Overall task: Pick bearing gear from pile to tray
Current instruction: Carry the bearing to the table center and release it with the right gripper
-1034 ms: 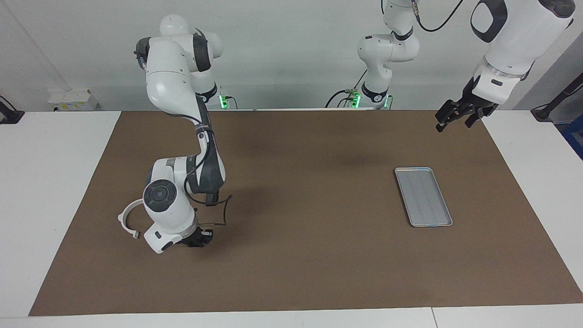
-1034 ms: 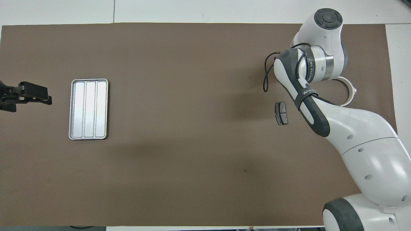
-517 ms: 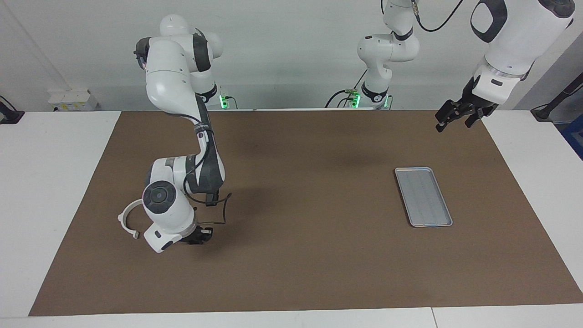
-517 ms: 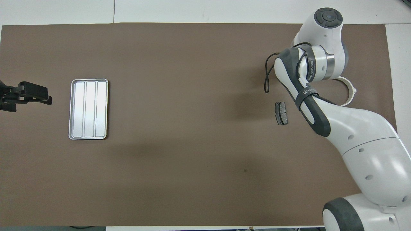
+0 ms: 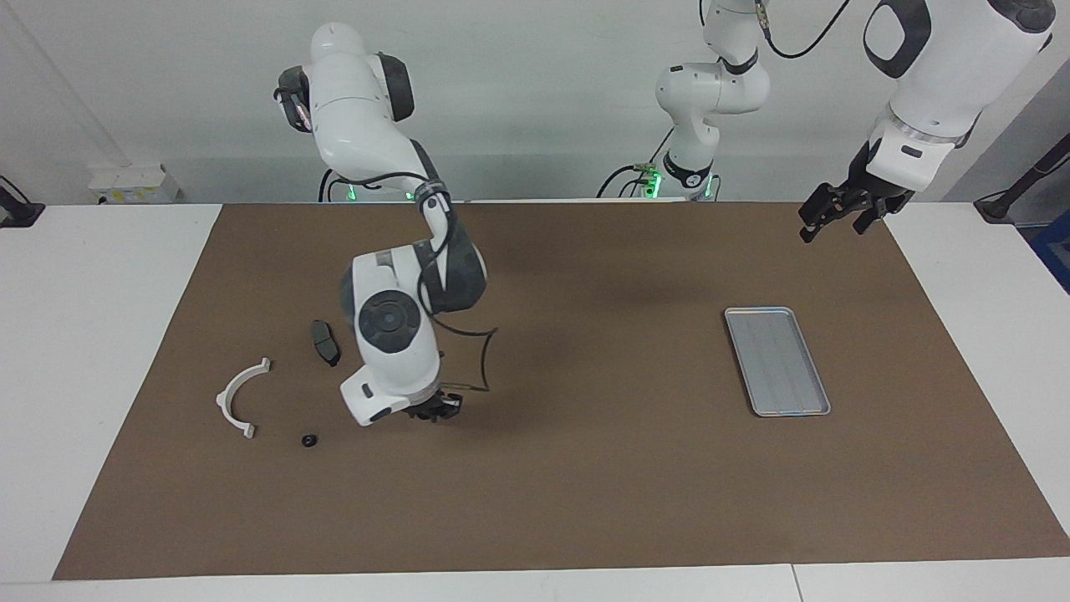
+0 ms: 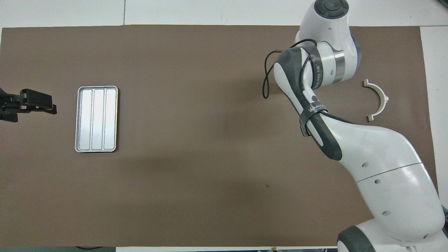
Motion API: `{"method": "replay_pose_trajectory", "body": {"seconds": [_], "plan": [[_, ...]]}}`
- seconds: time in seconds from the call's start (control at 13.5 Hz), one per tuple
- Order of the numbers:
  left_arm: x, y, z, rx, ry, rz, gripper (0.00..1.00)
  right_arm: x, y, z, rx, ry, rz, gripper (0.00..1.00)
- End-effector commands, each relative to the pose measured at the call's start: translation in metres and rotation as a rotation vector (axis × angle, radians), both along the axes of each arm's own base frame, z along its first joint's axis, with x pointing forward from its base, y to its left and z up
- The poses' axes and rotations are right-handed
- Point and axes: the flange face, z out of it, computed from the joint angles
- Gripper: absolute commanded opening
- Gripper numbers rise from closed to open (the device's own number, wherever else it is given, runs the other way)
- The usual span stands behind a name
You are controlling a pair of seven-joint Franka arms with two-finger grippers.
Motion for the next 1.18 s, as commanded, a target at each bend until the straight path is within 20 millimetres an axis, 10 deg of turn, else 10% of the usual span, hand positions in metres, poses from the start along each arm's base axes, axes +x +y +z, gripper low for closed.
{"method": "replay_pose_trajectory", "body": {"seconds": [0.0,0.59,1.11], "plan": [[-0.006,0.002,0.005,0.008,0.004,-0.001,1.00,-0.021,0.067,0.002,0.016,-0.026,-0.186,0.00],[-0.006,0.002,0.005,0.008,0.004,-0.001,1.00,-0.102,0.238,-0.021,0.071,-0.116,-0.517,0.00],[-0.006,0.002,0.005,0.008,0.004,-0.001,1.00,-0.118,0.267,-0.053,0.085,-0.136,-0.568,0.00]]}}
